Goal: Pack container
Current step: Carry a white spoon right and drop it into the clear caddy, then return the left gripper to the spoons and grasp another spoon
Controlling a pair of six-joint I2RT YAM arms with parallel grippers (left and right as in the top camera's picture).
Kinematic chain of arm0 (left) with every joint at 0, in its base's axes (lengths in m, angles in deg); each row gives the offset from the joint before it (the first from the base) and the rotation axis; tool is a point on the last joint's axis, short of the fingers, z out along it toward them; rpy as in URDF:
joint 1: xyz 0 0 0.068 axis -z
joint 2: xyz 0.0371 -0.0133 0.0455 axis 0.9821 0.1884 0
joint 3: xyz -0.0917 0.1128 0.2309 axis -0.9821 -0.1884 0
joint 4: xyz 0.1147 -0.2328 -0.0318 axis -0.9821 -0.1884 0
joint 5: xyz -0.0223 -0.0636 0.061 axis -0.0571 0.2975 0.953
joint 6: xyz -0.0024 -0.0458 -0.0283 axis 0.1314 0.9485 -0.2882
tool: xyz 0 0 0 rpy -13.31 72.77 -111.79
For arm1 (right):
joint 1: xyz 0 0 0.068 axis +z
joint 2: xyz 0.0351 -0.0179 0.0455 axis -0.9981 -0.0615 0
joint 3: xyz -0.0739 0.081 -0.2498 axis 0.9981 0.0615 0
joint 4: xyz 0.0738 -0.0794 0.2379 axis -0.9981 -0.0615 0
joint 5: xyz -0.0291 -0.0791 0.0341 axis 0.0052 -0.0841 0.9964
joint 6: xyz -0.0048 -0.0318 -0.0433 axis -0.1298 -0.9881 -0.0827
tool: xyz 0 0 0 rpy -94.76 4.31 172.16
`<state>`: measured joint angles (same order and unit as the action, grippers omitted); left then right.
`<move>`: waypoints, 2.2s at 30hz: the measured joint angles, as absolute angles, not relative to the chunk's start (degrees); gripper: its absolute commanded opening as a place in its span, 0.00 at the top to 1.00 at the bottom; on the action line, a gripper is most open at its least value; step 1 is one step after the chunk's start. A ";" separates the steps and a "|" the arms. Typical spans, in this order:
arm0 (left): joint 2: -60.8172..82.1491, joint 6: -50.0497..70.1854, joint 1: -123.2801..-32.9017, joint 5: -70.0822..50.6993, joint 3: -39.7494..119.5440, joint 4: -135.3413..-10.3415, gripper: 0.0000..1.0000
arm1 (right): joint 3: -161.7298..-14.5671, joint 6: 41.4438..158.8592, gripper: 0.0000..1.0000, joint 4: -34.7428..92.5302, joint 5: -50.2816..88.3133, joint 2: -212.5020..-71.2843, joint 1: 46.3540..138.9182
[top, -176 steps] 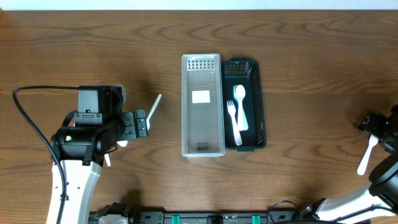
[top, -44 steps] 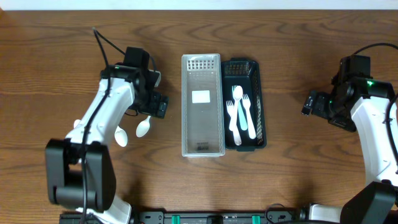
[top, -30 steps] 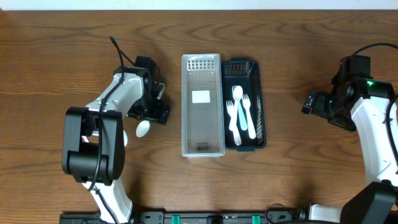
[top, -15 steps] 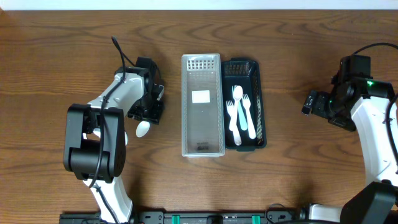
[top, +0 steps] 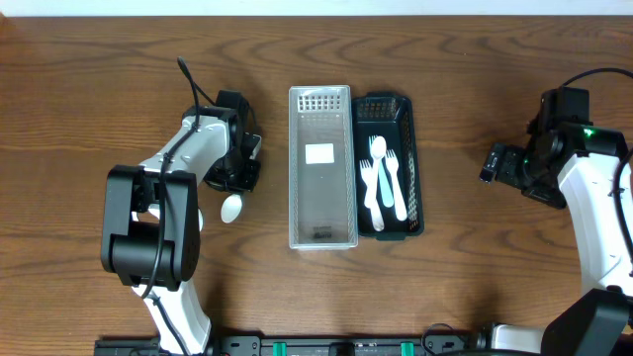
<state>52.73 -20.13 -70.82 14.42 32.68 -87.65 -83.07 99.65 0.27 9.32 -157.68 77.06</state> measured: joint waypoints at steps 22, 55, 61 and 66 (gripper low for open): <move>23.57 -6.03 -60.35 13.96 42.56 -96.81 0.94 | -83.07 99.65 0.01 0.69 9.32 -157.68 77.06; 37.47 9.20 -43.46 15.84 42.13 -95.02 0.02 | -83.07 99.65 0.01 0.67 9.76 -157.68 77.06; 24.84 6.93 -48.81 20.21 44.03 -102.93 0.02 | -83.07 99.65 0.01 0.67 9.78 -157.68 77.06; 17.37 6.56 -64.66 22.15 44.53 -106.97 0.02 | -83.07 99.65 0.01 0.69 9.80 -157.68 77.06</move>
